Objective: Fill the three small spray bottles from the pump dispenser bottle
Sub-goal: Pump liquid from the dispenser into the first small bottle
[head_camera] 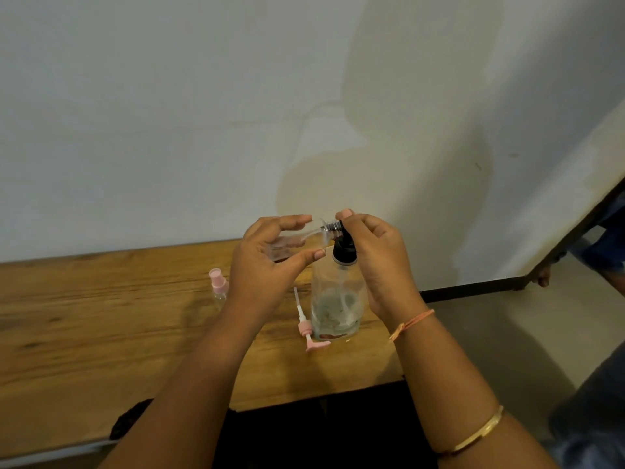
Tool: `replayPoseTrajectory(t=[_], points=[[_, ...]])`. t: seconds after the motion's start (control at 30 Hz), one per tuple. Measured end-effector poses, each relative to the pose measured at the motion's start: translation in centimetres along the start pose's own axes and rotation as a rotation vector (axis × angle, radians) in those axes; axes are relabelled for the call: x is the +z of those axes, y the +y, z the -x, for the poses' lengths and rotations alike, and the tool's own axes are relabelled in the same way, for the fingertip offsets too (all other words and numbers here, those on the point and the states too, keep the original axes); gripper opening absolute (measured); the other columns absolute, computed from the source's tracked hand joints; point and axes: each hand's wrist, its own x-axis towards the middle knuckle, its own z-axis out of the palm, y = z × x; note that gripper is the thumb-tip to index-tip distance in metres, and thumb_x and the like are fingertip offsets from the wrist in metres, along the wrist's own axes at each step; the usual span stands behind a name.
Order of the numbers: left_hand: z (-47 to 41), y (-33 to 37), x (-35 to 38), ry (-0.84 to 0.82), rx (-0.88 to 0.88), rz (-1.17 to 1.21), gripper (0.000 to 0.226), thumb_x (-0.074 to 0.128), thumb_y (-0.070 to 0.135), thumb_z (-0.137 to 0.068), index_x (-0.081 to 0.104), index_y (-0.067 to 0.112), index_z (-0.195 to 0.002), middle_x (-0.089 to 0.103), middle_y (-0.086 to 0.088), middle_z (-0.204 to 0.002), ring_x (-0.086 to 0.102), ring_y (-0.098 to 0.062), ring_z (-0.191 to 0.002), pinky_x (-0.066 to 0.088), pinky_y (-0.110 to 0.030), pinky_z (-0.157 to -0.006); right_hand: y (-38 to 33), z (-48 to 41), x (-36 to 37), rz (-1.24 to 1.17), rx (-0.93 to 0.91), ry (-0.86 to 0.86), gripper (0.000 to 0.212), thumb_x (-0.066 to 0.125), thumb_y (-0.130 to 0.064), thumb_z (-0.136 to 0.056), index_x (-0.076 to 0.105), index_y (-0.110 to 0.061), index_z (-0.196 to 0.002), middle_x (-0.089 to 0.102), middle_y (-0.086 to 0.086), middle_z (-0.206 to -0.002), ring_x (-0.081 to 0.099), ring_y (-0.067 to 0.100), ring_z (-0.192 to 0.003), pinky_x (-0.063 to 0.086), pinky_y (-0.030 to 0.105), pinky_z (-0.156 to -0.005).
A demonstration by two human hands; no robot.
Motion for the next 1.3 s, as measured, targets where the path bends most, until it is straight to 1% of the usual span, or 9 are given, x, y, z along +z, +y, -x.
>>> replayPoseTrajectory(t=[0.13, 0.33, 0.47, 0.57, 0.7, 0.87, 1.0, 1.13, 1.3], points=[[0.07, -0.22, 0.07, -0.003, 0.002, -0.062, 0.042, 0.081, 0.015, -0.066, 0.064, 0.029, -0.101, 0.058, 0.012, -0.103, 0.057, 0.017, -0.086, 0.043, 0.0, -0.068, 0.01, -0.45, -0.25, 0.01, -0.002, -0.001, 0.019, 0.056, -0.024, -0.092, 0.05, -0.017, -0.109, 0.062, -0.004, -0.079, 0.058, 0.005, -0.07, 0.047, 0.01, -0.052], [0.11, 0.04, -0.03, 0.019, -0.01, -0.003, 0.044, 0.082, 0.016, -0.064, 0.062, 0.037, -0.098, 0.06, 0.012, -0.106, 0.064, 0.004, -0.086, 0.048, -0.006, -0.07, 0.16, -0.2, -0.57, 0.004, -0.002, -0.014, 0.027, 0.058, -0.032, -0.09, 0.053, -0.014, -0.109, 0.064, -0.004, -0.084, 0.059, 0.004, -0.075, 0.049, 0.012, -0.056], [0.07, 0.27, -0.02, 0.033, -0.002, 0.005, 0.043, 0.081, 0.018, -0.065, 0.061, 0.038, -0.097, 0.059, 0.011, -0.108, 0.064, 0.005, -0.086, 0.048, -0.006, -0.069, 0.23, -0.53, -0.36, 0.031, 0.012, 0.001, 0.034, 0.056, -0.042, -0.088, 0.059, -0.013, -0.105, 0.068, -0.001, -0.091, 0.062, 0.008, -0.083, 0.047, 0.021, -0.068], [0.05, 0.24, 0.07, 0.036, -0.004, 0.009, 0.042, 0.081, 0.02, -0.064, 0.061, 0.038, -0.096, 0.059, 0.012, -0.108, 0.065, 0.003, -0.087, 0.049, -0.007, -0.071, 0.16, -0.69, -0.21, 0.034, 0.024, -0.008, 0.034, 0.053, -0.041, -0.09, 0.06, -0.011, -0.105, 0.067, 0.0, -0.092, 0.061, 0.008, -0.082, 0.045, 0.021, -0.068], [-0.03, -0.11, 0.04, 0.036, 0.01, -0.036, 0.041, 0.08, 0.028, -0.063, 0.06, 0.044, -0.096, 0.06, 0.013, -0.108, 0.064, -0.01, -0.098, 0.052, -0.02, -0.082, 0.31, -0.62, -0.27, 0.037, 0.006, -0.033, 0.03, 0.052, -0.04, -0.092, 0.059, -0.013, -0.105, 0.065, -0.001, -0.09, 0.059, 0.007, -0.081, 0.045, 0.021, -0.067], [0.03, -0.3, 0.0, 0.018, -0.003, -0.037, 0.042, 0.08, 0.024, -0.063, 0.06, 0.042, -0.095, 0.058, 0.015, -0.106, 0.063, 0.003, -0.089, 0.05, -0.008, -0.074, 0.4, -0.81, -0.55, 0.047, -0.025, -0.056, 0.024, 0.052, -0.032, -0.093, 0.05, -0.02, -0.113, 0.061, -0.002, -0.088, 0.058, 0.009, -0.082, 0.048, 0.019, -0.066], [0.13, -0.45, 0.03, 0.011, 0.016, -0.113, 0.042, 0.081, 0.022, -0.066, 0.058, 0.044, -0.094, 0.057, 0.018, -0.102, 0.054, 0.017, -0.092, 0.041, 0.001, -0.074, 0.2, -0.99, -0.84, 0.067, -0.037, -0.073, 0.025, 0.051, -0.026, -0.095, 0.043, -0.022, -0.118, 0.059, -0.005, -0.084, 0.056, 0.004, -0.078, 0.046, 0.006, -0.051], [0.24, -0.28, 0.08, 0.016, -0.006, -0.059, 0.043, 0.081, 0.021, -0.065, 0.059, 0.043, -0.094, 0.058, 0.015, -0.105, 0.06, 0.01, -0.088, 0.047, -0.004, -0.072, 0.15, -0.73, -0.74, 0.079, -0.039, -0.076, 0.024, 0.051, -0.029, -0.095, 0.044, -0.024, -0.116, 0.06, -0.003, -0.086, 0.058, 0.007, -0.081, 0.047, 0.013, -0.057], [0.18, -0.12, 0.12, 0.047, 0.024, -0.047, 0.039, 0.076, 0.037, -0.059, 0.059, 0.046, -0.094, 0.059, 0.019, -0.105, 0.062, -0.008, -0.1, 0.051, -0.025, -0.085, 0.34, -0.76, -0.65, 0.031, -0.002, -0.074, 0.033, 0.054, -0.041, -0.09, 0.053, -0.017, -0.112, 0.066, -0.001, -0.093, 0.061, 0.011, -0.088, 0.048, 0.022, -0.07]])
